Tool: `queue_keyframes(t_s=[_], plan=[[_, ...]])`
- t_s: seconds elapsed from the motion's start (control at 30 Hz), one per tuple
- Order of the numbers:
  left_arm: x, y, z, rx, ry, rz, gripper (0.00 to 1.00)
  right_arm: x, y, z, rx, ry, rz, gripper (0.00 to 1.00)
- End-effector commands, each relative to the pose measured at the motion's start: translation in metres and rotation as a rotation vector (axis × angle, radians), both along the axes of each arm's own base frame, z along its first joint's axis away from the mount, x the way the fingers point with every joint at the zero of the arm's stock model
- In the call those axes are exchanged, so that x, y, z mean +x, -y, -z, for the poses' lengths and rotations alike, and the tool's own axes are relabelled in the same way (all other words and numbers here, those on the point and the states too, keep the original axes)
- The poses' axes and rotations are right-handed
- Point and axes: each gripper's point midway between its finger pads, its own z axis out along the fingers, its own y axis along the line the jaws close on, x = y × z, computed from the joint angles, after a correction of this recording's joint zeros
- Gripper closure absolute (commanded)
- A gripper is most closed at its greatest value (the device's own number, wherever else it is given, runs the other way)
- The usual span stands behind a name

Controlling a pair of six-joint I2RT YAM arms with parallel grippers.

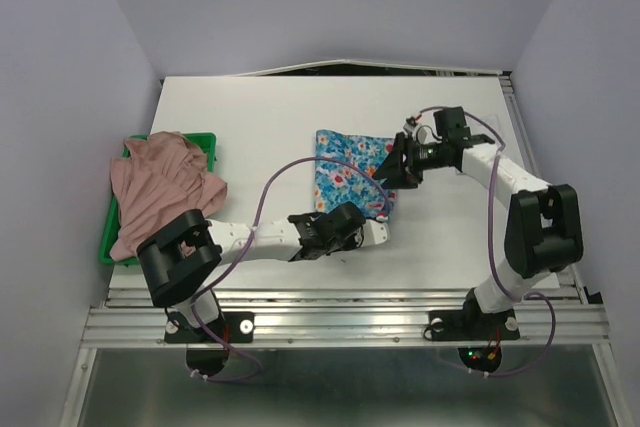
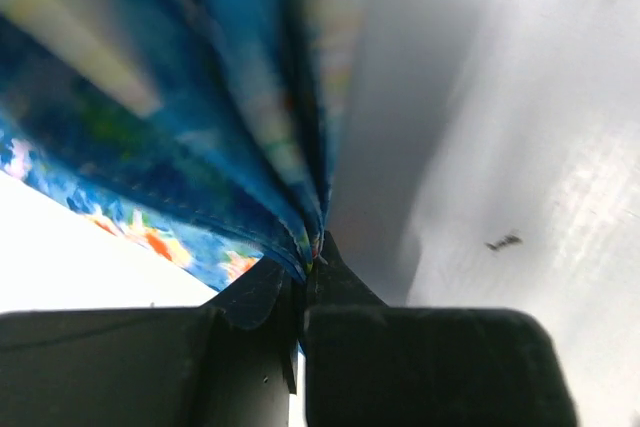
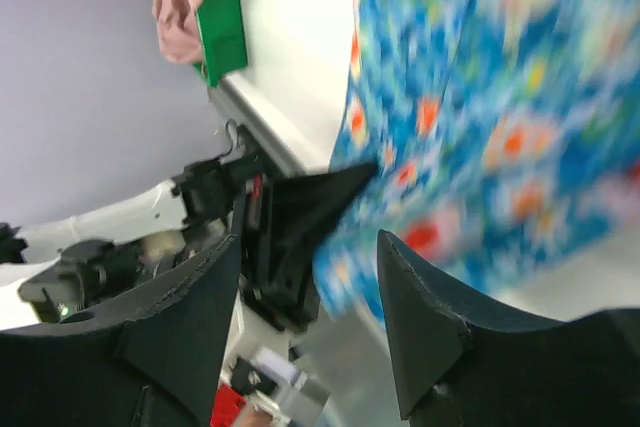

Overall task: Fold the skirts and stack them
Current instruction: Fold the skirt

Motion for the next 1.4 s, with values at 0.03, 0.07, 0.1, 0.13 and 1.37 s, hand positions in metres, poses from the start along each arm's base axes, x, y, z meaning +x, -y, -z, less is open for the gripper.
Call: queue_keyframes(t_s=[0.03,0.07,0.1,0.13,1.37], plan=[[-0.032,-0.004,-0.011,0.068,-0.115,0.086,1.0,0.049,0.013,-0.031,-0.059,0.225,-0.115,0.37],[-0.036,-0.003,-0.013,0.072,-0.131,0.088,1.0,0.062,0.012,-0.042,-0.063,0.28,-0.116,0.37],[-0.037,-0.003,-0.014,0.074,-0.137,0.089,1.0,0.068,0.011,-0.045,-0.059,0.298,-0.12,0.37],[-0.037,-0.004,-0.014,0.082,-0.143,0.084,1.0,0.075,0.009,-0.041,-0.053,0.291,-0.125,0.37],[-0.023,0.024,-0.111,0.1,-0.141,0.189,1.0,-0.031,-0.119,0.086,0.103,0.073,-0.331,0.53]])
